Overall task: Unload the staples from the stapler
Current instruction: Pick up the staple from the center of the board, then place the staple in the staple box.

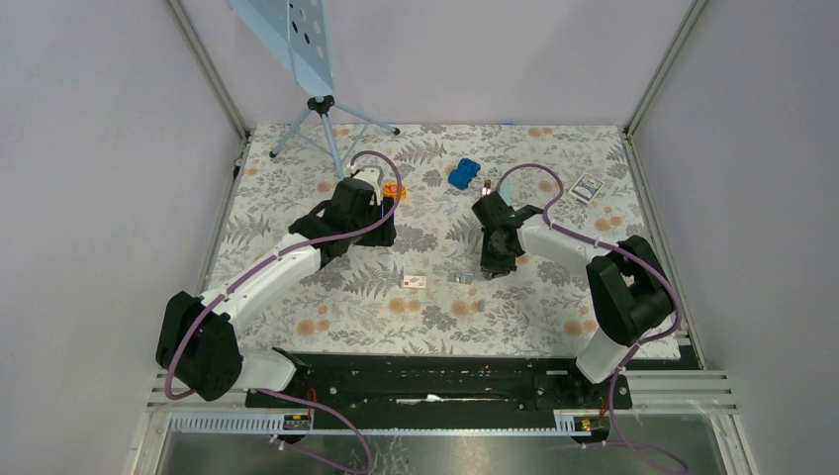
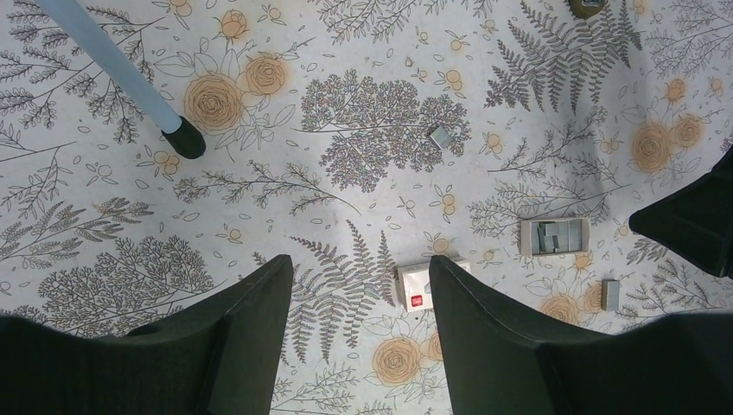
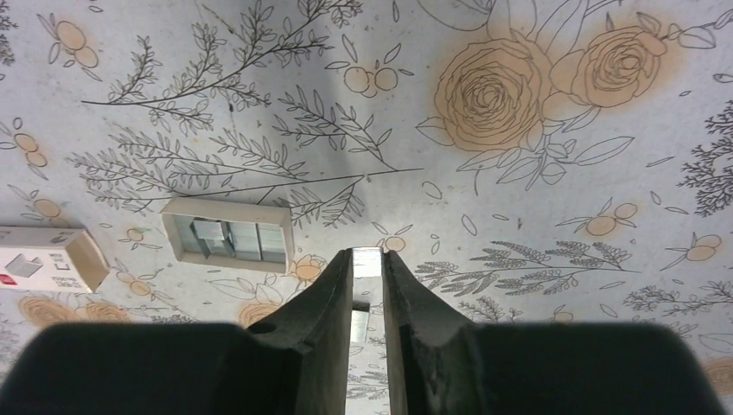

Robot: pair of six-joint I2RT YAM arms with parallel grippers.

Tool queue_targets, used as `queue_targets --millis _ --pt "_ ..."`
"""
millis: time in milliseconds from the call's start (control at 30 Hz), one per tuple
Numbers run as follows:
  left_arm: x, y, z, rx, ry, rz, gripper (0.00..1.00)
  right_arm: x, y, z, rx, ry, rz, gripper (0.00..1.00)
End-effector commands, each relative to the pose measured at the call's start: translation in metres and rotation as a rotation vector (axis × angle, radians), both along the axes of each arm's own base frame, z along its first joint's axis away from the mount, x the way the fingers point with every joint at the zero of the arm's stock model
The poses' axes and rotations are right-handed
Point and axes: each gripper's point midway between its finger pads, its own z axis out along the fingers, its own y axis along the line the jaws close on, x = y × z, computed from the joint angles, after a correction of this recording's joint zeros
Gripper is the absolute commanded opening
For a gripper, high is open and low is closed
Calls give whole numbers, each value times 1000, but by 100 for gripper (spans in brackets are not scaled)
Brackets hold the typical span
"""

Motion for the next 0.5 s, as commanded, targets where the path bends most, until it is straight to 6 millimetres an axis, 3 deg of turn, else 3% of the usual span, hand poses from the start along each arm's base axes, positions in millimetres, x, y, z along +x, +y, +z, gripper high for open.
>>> queue_targets --millis 0,467 --pt "6 3 16 -13 -56 10 64 6 16 22 76 -53 -22 23" --pt "6 2 19 -22 -59 8 63 10 49 27 150 -82 -79 23"
